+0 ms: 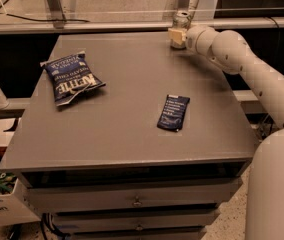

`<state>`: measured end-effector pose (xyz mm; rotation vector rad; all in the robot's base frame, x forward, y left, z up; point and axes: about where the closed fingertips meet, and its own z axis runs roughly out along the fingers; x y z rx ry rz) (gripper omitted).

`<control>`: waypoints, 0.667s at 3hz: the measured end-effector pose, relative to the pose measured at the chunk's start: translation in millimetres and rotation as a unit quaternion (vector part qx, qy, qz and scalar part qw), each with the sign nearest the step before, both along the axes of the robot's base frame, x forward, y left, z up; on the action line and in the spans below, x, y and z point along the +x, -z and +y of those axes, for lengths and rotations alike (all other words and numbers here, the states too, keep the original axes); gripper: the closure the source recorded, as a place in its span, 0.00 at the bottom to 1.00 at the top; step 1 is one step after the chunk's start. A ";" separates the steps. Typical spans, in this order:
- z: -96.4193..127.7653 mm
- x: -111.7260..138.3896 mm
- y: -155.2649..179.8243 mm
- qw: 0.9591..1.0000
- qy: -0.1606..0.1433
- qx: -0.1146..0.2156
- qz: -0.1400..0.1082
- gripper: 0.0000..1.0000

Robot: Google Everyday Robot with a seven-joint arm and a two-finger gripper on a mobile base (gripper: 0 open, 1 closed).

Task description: Move 7up can near rxbar blueberry

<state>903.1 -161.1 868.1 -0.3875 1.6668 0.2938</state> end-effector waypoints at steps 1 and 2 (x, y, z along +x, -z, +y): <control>2.1 -11.7 -4.2 1.000 -0.012 0.011 0.001 0.83; 6.4 -40.2 -16.3 0.999 -0.048 0.025 0.001 1.00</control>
Offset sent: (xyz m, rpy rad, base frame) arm -0.0838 0.0110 0.0336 0.0914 0.0089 0.2088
